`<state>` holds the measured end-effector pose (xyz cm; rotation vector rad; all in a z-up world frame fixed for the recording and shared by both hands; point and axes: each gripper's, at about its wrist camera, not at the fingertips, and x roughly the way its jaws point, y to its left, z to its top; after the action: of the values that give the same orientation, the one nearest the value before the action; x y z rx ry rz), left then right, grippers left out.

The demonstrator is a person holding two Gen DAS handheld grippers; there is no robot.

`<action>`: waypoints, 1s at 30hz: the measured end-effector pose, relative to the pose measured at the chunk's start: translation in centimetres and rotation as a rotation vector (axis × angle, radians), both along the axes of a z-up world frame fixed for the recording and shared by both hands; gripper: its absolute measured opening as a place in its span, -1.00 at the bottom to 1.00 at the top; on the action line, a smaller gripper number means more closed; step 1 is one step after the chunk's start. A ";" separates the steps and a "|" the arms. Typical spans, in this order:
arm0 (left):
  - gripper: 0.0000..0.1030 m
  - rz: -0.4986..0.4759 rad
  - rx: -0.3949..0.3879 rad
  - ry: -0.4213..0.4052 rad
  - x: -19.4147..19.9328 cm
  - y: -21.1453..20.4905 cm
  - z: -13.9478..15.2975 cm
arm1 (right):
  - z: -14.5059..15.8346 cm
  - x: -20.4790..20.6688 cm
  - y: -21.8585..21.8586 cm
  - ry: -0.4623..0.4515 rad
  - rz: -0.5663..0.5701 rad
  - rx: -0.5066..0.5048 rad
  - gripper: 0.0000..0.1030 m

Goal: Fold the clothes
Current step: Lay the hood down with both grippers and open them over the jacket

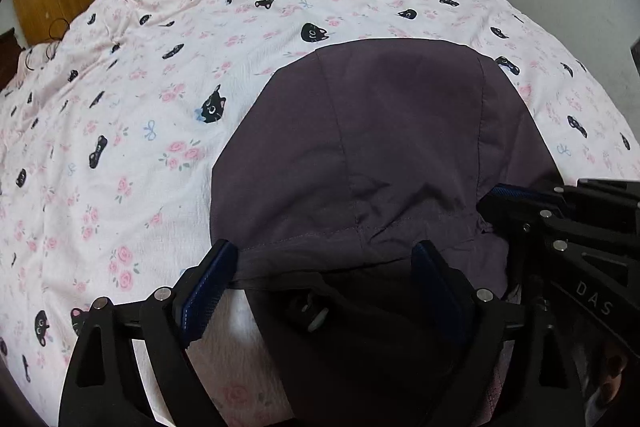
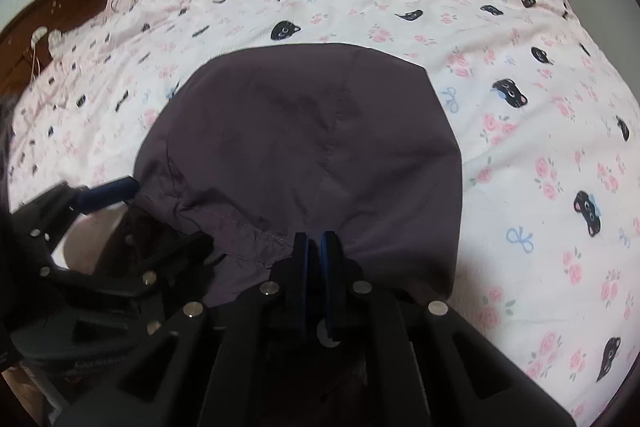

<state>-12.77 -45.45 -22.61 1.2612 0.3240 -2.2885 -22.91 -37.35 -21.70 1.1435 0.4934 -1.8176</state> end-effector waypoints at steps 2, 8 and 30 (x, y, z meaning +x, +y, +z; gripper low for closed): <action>0.70 0.011 -0.007 0.034 0.9 0.0 1.4 | 1.3 0.4 0.4 0.006 0.013 -0.028 -0.85; 0.70 0.045 -0.016 0.180 5.3 -0.1 7.5 | 6.5 2.9 4.2 0.033 0.057 -0.153 -0.32; 0.70 0.612 0.064 0.231 37.9 0.6 7.5 | 2.5 19.6 14.3 0.081 0.220 -0.081 -0.12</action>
<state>25.15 -44.89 -15.07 0.7757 0.7549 -1.8919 -3.33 -23.10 -19.20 0.9254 0.5647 -1.6816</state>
